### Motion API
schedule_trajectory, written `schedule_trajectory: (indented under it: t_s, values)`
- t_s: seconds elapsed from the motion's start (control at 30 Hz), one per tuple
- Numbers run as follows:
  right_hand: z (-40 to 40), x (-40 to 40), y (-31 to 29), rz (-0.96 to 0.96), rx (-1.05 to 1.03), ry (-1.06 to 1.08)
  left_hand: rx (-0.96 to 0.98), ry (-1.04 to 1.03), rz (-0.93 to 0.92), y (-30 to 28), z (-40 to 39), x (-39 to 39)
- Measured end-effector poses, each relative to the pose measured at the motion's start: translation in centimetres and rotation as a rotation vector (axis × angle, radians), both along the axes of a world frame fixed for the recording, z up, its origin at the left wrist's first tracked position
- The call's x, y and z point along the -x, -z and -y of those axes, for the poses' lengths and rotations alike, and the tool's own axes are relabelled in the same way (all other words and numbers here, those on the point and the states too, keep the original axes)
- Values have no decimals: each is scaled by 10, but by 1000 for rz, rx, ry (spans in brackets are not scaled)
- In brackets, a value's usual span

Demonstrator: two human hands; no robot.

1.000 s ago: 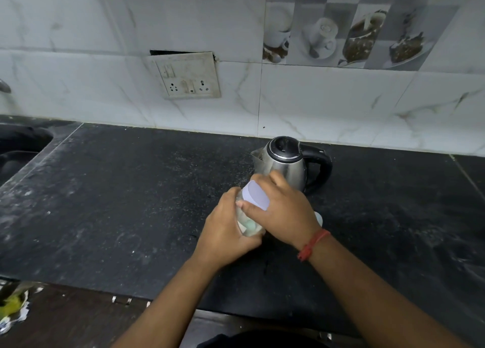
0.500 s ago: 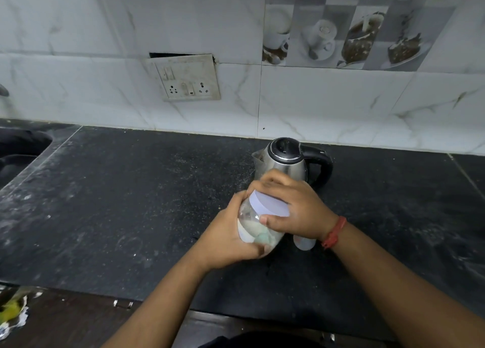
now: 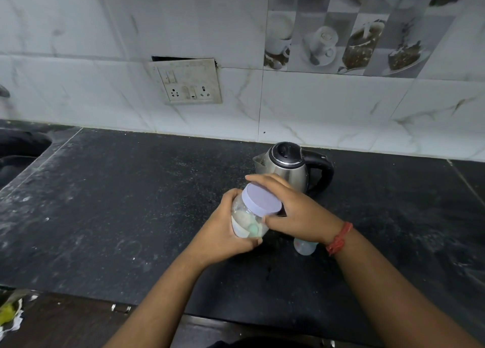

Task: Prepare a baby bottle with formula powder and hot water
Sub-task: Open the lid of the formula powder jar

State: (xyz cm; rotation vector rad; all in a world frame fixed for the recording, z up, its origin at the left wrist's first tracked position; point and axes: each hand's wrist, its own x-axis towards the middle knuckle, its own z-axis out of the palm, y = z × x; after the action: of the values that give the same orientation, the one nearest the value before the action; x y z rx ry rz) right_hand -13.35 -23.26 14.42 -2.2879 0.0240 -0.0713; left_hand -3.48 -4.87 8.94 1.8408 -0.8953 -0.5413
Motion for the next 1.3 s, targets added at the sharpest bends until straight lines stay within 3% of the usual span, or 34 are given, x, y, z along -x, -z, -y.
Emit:
schedule_trajectory:
  t_s: [0.07, 0.2, 0.33, 0.5, 0.67, 0.8, 0.9, 1.3]
  values:
    - [1, 2, -2, -11, -46, 8, -11, -5, 9, 2, 0, 0]
    - [0, -1, 1, -30, 106, 167, -25, 3, 17, 3, 0, 2]
    - [-1, 3, 3, -64, -135, 68, -53, 8, 26, 9, 0, 3]
    - [-3, 1, 7, -77, -4, 168, -68, 14, 28, 16, -2, 2]
    - [-6, 4, 4, -43, -206, 97, -75, 4, 32, 23, -4, 2]
    - [-7, -2, 8, -174, 64, 136, -74, 1, 40, 26, -7, 1]
    - [-9, -5, 10, -184, 119, 117, -70, -1, 38, 28, -9, 1]
    - [-17, -5, 6, 77, -338, 80, -31, -39, 41, 47, -24, -24]
